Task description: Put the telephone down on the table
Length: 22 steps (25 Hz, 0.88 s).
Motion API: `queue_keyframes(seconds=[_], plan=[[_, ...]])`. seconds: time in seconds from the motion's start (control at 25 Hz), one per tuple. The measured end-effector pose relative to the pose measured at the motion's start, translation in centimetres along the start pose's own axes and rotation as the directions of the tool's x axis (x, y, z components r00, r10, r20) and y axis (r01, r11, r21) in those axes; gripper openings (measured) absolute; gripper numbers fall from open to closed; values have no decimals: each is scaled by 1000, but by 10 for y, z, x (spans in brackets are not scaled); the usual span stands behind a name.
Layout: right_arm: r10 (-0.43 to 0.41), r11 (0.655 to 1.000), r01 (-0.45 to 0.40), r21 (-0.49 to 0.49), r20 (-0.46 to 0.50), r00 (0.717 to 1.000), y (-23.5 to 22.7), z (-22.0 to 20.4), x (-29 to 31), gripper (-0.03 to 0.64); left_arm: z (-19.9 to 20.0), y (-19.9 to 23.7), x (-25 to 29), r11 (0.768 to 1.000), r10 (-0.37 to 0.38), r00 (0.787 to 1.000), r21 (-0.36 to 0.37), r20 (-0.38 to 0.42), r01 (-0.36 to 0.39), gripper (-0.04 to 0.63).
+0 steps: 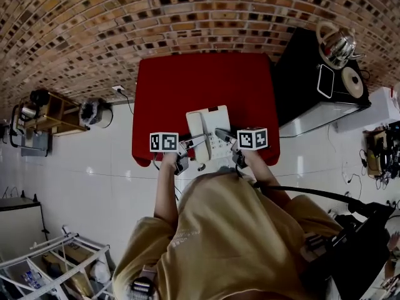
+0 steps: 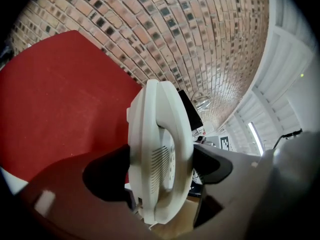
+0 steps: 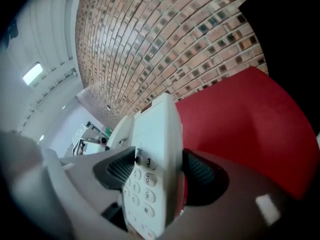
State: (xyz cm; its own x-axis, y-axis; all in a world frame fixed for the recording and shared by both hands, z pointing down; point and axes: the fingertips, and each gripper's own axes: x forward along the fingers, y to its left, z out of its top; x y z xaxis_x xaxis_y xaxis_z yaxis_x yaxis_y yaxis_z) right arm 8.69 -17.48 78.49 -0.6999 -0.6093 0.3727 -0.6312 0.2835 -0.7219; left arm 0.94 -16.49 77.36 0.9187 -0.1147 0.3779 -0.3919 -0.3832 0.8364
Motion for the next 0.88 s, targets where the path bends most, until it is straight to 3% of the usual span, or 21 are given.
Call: queue_keyframes(seconds=[0.28, 0.48, 0.68, 0.88], plan=[[74, 996, -79, -28, -142, 987, -18, 16, 81, 294, 32, 67, -15, 994, 79, 991, -88, 111, -70, 390], [123, 988, -141, -61, -238, 963, 3, 11, 163, 298, 45, 121, -66, 981, 138, 969, -163, 204, -105, 390], [131, 988, -148, -44, -257, 957, 17, 34, 251, 299, 98, 174, -113, 975, 159, 959, -188, 236, -116, 390], [118, 992, -122, -8, -214, 970, 5, 76, 335, 299, 173, 232, -135, 976, 161, 958, -181, 239, -119, 391]])
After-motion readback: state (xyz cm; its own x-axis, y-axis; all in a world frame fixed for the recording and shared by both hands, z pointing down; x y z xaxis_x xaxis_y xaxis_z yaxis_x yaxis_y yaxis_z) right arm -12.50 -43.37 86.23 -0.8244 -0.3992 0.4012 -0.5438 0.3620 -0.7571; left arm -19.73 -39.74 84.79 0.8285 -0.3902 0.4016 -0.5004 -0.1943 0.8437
